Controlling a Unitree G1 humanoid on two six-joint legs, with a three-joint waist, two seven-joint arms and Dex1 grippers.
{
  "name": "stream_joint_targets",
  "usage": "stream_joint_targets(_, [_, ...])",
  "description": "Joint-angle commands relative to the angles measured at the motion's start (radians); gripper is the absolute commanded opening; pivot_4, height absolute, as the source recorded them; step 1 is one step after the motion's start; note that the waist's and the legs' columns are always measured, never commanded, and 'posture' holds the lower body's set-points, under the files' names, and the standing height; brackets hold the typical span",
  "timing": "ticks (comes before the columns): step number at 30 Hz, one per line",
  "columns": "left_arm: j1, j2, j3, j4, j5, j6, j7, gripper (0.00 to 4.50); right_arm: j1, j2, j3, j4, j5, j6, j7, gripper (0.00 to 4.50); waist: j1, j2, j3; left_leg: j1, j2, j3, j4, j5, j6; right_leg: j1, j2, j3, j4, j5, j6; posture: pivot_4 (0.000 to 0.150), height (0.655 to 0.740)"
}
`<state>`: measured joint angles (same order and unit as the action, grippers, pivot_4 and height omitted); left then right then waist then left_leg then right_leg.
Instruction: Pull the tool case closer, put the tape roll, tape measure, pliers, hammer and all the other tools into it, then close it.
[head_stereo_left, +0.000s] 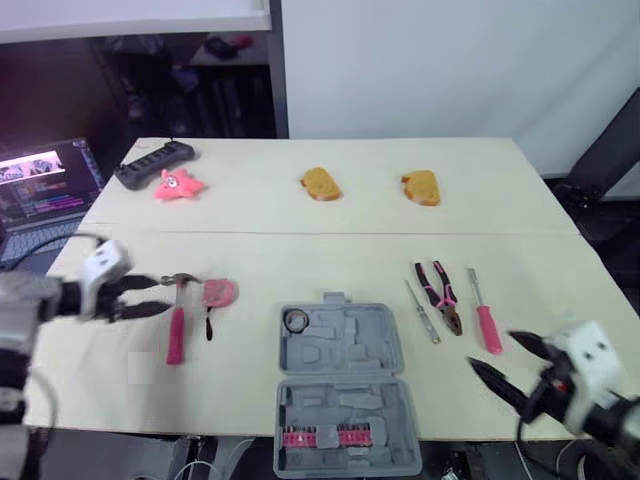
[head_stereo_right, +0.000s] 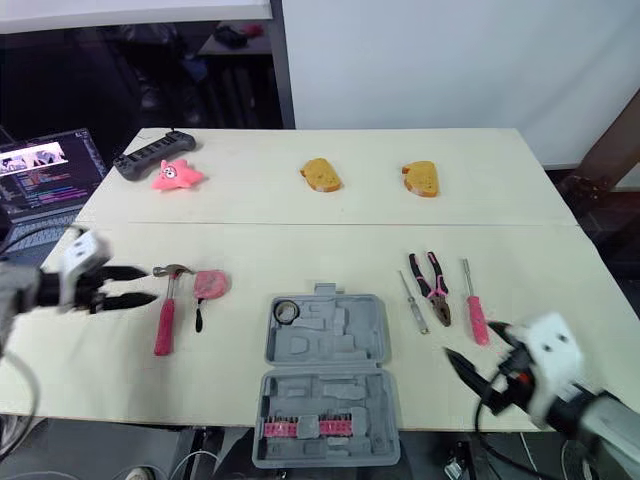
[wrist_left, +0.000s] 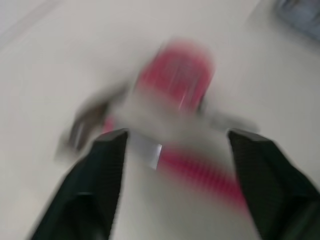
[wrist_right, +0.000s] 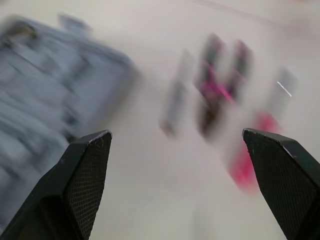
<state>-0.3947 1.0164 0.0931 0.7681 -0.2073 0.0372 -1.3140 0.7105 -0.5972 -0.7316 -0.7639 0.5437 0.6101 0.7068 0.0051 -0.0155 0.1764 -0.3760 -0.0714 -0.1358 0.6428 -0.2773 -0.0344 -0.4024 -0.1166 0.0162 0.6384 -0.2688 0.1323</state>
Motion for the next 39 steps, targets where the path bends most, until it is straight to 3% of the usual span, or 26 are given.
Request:
stream_joint_targets(1, [0.012,0.058,0.08,0.137,0.007,-0.111,0.059,4.47,0.084,0.014,-0.153,0.072,-0.012,-0.122,0.105,4.5,0.006,0.0,0.0,0.0,0.0,0.0,0.0,0.0,0.0,0.001,0.0,0.0,-0.002,0.0,0.0,0.15,0.74])
stream_joint_targets(11, [0.107,0.055,0.123,0.209,-0.001,-0.209,0.075,4.47,0.114,0.006,-0.173,0.172,-0.012,-0.206,0.17,4.5,0.007,0.0,0.0,0.001,0.0,0.0,-0.005,0.0,-0.001,0.003,-0.003,-0.001,-0.008,-0.001,-0.003,0.15,0.74])
stream_joint_targets(14, [0.165,0.016,0.145,0.135,-0.035,-0.193,0.078,4.47,0.095,0.0,-0.161,0.132,0.028,-0.173,0.158,4.5,0.005,0.001,0.0,0.001,0.0,0.0,-0.007,0.0,-0.001,0.001,-0.003,0.0,-0.008,0.0,-0.002,0.15,0.74])
stream_joint_targets(17, [0.3,-0.051,0.201,-0.088,-0.102,-0.123,0.125,4.47,0.058,-0.017,-0.13,0.03,0.091,-0.113,0.116,4.5,0.001,0.001,0.0,0.001,0.001,0.001,-0.01,0.0,-0.001,-0.001,-0.003,0.001,-0.008,0.0,-0.001,0.15,0.74])
stream_joint_targets(22, [0.56,-0.232,0.277,-0.658,-0.249,0.159,0.339,4.47,-0.12,-0.107,-0.026,-0.097,0.266,0.008,0.023,4.5,-0.001,-0.001,0.0,-0.001,0.001,0.003,-0.01,0.0,-0.001,-0.002,-0.007,0.004,-0.009,0.001,-0.001,0.15,0.74])
stream_joint_targets(27, [0.637,-0.495,0.224,-1.025,-0.216,0.286,0.7,4.47,-0.393,-0.217,0.238,-0.121,0.301,0.06,-0.013,4.5,0.011,-0.001,0.0,0.0,0.001,0.002,-0.007,0.0,-0.001,0.001,-0.005,0.002,-0.01,0.0,-0.004,0.15,0.74])
stream_joint_targets(33, [0.575,-0.724,0.098,-1.122,-0.053,0.376,1.042,4.47,-0.623,-0.278,0.494,-0.096,0.277,0.069,0.048,4.5,0.032,-0.002,0.0,0.0,0.0,0.001,-0.004,0.0,-0.001,0.004,-0.002,0.0,-0.01,0.001,-0.001,0.15,0.74])
stream_joint_targets(39, [0.492,-0.793,0.016,-1.022,0.076,0.393,1.167,4.47,-0.734,-0.298,0.574,-0.045,0.259,0.081,0.066,4.5,0.036,-0.003,0.001,-0.002,-0.001,0.001,0.002,0.0,0.0,0.005,-0.002,-0.002,-0.01,0.002,0.0,0.15,0.74])
